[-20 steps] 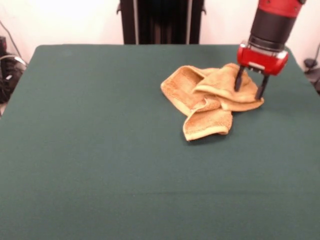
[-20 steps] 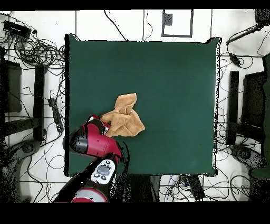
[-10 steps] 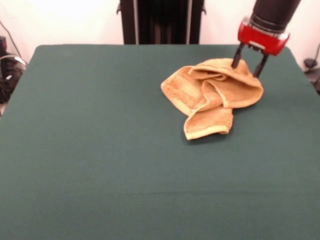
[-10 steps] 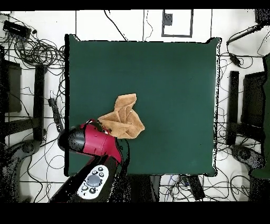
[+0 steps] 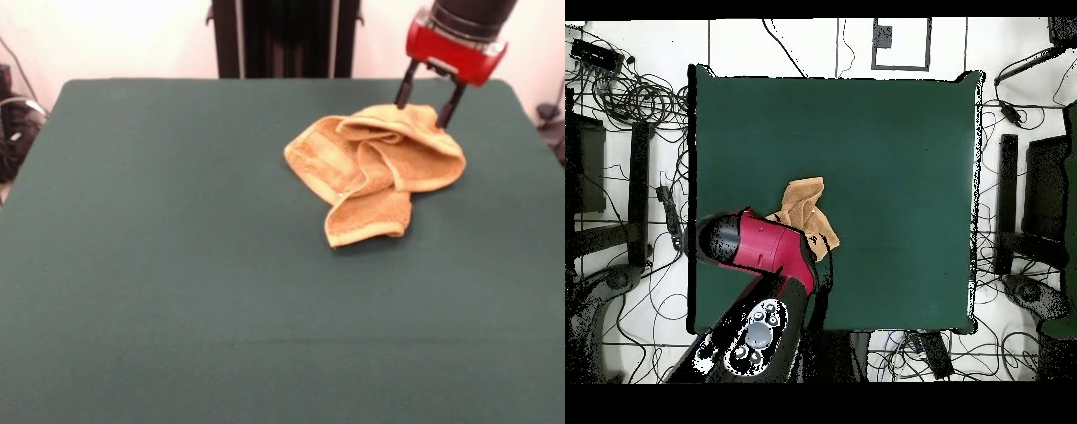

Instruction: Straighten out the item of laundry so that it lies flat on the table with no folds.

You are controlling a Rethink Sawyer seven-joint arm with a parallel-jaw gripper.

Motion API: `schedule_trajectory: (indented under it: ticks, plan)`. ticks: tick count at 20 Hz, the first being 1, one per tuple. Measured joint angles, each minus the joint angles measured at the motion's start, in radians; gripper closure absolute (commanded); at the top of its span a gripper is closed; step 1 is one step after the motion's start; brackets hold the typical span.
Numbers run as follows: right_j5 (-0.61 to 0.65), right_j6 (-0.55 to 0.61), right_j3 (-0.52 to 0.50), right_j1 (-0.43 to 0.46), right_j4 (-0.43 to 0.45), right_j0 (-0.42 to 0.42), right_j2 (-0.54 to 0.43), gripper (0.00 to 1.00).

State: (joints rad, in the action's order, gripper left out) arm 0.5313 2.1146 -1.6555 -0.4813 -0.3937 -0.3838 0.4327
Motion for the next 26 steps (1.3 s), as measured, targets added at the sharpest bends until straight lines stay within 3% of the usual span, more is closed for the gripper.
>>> schedule_trajectory:
  ticks: [7,15,26]
  plan:
    - [0.058,0.000,0.050,-0.067,0.012,0.032,0.001,0.00]
    - [0.189,0.000,0.177,-0.077,0.105,0.111,-0.002,0.00]
    - [0.192,0.000,0.234,-0.077,0.189,0.218,-0.006,0.00]
